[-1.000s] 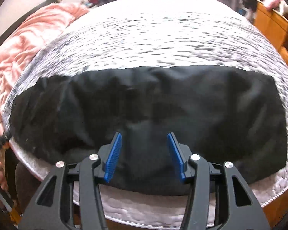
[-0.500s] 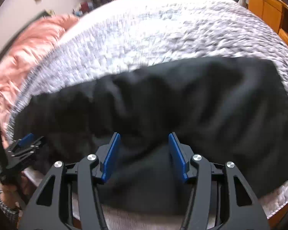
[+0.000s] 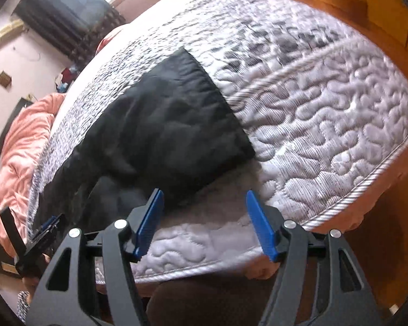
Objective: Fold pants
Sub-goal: 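Grasp the pants' leg end with the right tool and lift it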
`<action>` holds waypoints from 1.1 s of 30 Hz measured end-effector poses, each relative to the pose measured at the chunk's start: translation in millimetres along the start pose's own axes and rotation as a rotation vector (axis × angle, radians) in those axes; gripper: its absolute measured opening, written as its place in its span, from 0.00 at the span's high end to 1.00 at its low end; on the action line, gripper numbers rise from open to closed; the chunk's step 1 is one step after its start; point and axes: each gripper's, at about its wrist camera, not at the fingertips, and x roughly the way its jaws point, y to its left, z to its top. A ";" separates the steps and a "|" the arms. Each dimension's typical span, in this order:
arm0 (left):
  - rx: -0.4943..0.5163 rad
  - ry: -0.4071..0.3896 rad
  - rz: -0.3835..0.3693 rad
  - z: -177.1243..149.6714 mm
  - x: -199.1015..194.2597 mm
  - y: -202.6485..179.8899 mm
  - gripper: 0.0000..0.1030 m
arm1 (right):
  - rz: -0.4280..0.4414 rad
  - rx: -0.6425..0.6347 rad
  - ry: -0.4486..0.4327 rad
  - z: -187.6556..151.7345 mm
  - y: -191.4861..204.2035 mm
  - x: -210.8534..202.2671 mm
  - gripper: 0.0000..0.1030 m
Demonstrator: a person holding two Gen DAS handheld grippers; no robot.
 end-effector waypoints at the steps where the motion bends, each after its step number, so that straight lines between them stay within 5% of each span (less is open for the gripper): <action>1: -0.003 0.006 0.004 1.4 2.5 -2.0 0.23 | 0.008 0.006 0.005 1.3 -4.8 3.2 0.38; 10: -0.074 0.058 0.024 4.9 23.5 2.4 0.18 | 0.132 0.016 -0.048 15.5 -13.0 43.7 0.35; 12: -0.080 0.057 0.030 5.8 24.9 3.2 0.17 | 0.168 0.004 -0.072 22.1 -11.8 51.3 0.45; 14: -0.077 0.054 0.041 6.4 25.2 3.2 0.17 | 0.219 0.015 -0.086 30.1 -11.2 56.6 0.69; 16: -0.076 0.042 0.055 7.4 22.2 4.8 0.17 | 0.286 0.033 -0.100 38.5 -9.8 54.7 0.80; 21: -0.090 -0.028 0.125 17.3 9.8 19.3 0.17 | 0.349 -0.047 -0.168 55.8 13.7 9.6 0.85; 23: -0.097 -0.049 0.155 22.0 7.9 26.4 0.17 | 0.341 -0.072 -0.212 61.7 22.4 -8.3 0.85; 26: -0.114 0.026 0.150 23.1 25.9 33.9 0.17 | 0.269 -0.023 -0.219 66.7 11.6 -13.7 0.85; 30: -0.114 0.042 0.132 17.3 44.0 32.6 0.11 | 0.120 0.074 -0.066 51.1 -24.5 33.5 0.85; 33: -0.108 0.048 0.109 18.1 39.9 35.4 0.13 | 0.153 0.126 -0.073 45.8 -30.6 34.6 0.85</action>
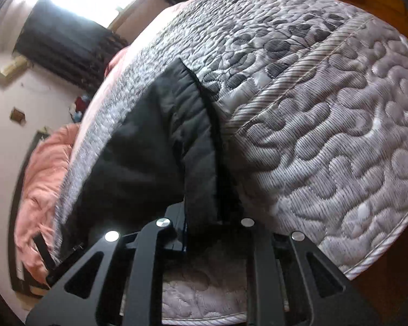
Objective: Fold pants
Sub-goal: 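Grasp the pants' leg end with the right tool and lift it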
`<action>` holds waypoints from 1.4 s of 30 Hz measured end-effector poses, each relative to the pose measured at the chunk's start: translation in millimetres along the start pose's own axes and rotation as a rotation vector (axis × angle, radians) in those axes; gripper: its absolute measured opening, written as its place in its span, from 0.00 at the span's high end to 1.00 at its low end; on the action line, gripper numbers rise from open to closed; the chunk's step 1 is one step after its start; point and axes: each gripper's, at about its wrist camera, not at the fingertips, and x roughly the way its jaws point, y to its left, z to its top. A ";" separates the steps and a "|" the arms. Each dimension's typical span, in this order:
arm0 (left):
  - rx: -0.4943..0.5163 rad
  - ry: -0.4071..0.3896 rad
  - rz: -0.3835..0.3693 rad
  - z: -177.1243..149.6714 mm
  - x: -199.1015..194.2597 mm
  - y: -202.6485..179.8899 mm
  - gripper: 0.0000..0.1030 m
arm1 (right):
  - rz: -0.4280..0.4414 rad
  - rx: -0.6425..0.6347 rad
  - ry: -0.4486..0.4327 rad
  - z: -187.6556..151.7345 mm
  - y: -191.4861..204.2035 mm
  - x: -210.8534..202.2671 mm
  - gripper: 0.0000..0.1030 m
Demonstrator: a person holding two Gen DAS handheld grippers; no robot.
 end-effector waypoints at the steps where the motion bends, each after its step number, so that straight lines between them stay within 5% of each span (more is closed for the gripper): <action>1: -0.002 0.002 -0.012 0.3 -5.1 3.3 0.13 | -0.001 -0.012 -0.015 0.4 5.0 -5.4 0.85; 10: -0.025 -0.088 -0.007 -11.0 -53.1 45.4 0.12 | 0.110 -0.332 -0.153 -3.2 144.7 -72.9 0.85; 17: -0.112 -0.112 0.054 -17.0 -69.4 109.7 0.12 | 0.174 -0.621 -0.123 -45.6 268.9 -60.4 0.85; 26: -0.335 -0.125 0.172 -36.0 -81.4 217.8 0.12 | 0.262 -0.796 0.075 -120.0 362.7 4.5 0.84; 36: -0.402 -0.139 0.201 -42.5 -86.2 263.3 0.12 | 0.140 -0.908 0.362 -214.5 389.5 126.7 0.83; 39: -0.417 -0.133 0.196 -45.4 -84.3 267.7 0.12 | 0.114 -0.920 0.415 -231.3 384.1 143.2 0.73; 42: -0.430 -0.118 0.192 -48.7 -81.3 271.4 0.12 | 0.159 -0.925 0.466 -236.6 385.2 134.2 0.41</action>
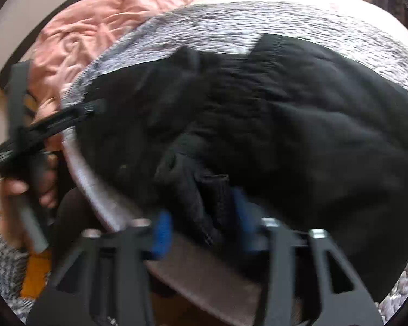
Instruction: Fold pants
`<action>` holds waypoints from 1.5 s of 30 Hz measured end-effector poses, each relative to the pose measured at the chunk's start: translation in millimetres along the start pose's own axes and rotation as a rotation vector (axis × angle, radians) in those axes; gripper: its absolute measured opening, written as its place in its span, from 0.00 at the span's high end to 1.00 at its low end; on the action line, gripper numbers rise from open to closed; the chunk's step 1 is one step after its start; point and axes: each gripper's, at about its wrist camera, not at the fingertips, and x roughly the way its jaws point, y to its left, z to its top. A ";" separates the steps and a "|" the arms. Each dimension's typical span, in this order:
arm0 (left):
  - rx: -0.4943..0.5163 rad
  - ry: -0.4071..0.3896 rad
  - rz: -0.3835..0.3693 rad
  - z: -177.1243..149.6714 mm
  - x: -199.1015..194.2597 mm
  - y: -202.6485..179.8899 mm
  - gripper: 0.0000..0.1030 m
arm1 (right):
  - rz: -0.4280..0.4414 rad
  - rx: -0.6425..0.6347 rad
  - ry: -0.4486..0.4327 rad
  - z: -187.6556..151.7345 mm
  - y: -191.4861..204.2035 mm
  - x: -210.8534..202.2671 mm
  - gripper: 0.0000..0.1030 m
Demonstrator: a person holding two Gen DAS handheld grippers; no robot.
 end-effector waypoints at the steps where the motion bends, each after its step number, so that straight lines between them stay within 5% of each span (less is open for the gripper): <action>1: -0.002 0.003 0.000 -0.2 0.6 1.0 0.12 | 0.030 -0.004 -0.001 -2.7 2.9 -8.2 0.32; 4: -0.018 0.006 -0.005 -1.4 1.1 6.3 0.12 | 0.057 -0.017 -0.058 -8.4 13.9 -39.5 0.25; 7: -0.034 0.007 -0.013 -1.2 2.0 9.9 0.12 | -0.027 -0.010 -0.084 -13.2 15.8 -54.5 0.25; 15: -0.009 0.012 0.006 -4.4 4.4 10.6 0.12 | -0.125 -0.016 -0.016 -14.8 12.5 -19.2 0.33; 18: -0.015 0.015 0.005 -4.6 5.4 13.6 0.12 | -0.185 0.001 -0.008 -13.0 2.7 -7.3 0.49; 21: -0.025 0.022 0.001 -4.6 8.3 17.3 0.12 | -0.127 0.045 -0.008 -12.1 -10.8 -7.9 0.85; 25: -0.045 0.029 -0.001 -5.1 12.0 23.7 0.12 | -0.031 0.073 -0.035 -7.9 -8.0 -25.5 0.92; 31: -0.084 0.037 -0.004 -4.6 16.5 33.6 0.12 | 0.048 -0.057 -0.086 4.8 36.6 -53.7 0.92; 37: -0.098 0.040 0.001 -5.4 15.8 39.1 0.12 | -0.003 -0.114 0.037 6.1 52.0 2.5 0.92; 41: -0.085 0.039 0.008 -4.4 15.0 38.2 0.12 | 0.020 -0.069 0.070 -0.9 39.9 20.7 0.81; 45: -0.076 0.044 -0.006 -3.1 13.6 30.5 0.12 | 0.094 -0.020 0.064 -1.3 29.3 1.8 0.57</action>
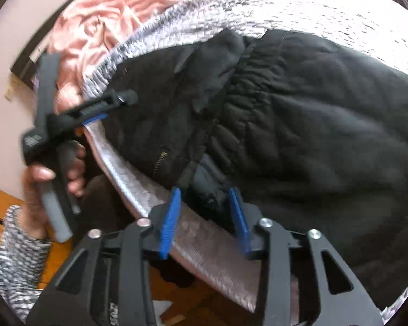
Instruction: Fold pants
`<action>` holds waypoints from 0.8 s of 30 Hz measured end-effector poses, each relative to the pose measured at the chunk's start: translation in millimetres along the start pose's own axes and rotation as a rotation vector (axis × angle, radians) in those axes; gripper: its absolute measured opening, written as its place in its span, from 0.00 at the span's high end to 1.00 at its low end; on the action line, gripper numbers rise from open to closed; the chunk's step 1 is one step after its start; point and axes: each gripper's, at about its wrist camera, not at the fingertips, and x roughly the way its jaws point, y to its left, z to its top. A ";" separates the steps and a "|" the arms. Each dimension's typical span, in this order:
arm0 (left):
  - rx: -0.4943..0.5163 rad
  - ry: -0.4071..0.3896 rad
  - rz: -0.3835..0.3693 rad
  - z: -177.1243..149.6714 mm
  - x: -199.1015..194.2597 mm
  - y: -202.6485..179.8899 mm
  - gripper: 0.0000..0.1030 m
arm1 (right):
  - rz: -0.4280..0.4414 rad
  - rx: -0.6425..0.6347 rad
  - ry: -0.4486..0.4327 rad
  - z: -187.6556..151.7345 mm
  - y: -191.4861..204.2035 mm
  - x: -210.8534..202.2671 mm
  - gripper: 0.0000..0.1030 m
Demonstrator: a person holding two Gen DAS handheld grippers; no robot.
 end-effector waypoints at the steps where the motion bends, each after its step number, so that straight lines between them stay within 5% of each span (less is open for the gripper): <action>1: 0.008 -0.005 -0.009 -0.1 -2.7 -4.7 0.12 | 0.002 0.009 -0.018 -1.9 -3.2 -12.3 0.46; 6: 0.115 -0.018 -0.126 -4.1 -23.0 -47.4 0.12 | -0.105 0.127 -0.193 -23.0 -55.1 -102.0 0.32; 10: 0.202 -0.003 -0.283 -13.8 -40.8 -94.7 0.12 | -0.218 0.305 -0.230 -50.6 -123.4 -142.8 0.27; 13: 0.275 0.012 -0.320 -26.8 -44.8 -133.3 0.12 | -0.125 0.406 -0.171 -74.6 -172.0 -139.7 0.24; 20: 0.392 0.087 -0.171 -59.7 -8.5 -170.9 0.10 | 0.129 0.488 -0.100 -98.4 -213.4 -87.7 0.26; 24: 0.281 0.160 -0.222 -58.4 7.1 -154.2 0.06 | 0.158 0.451 -0.104 -93.9 -202.3 -77.7 0.58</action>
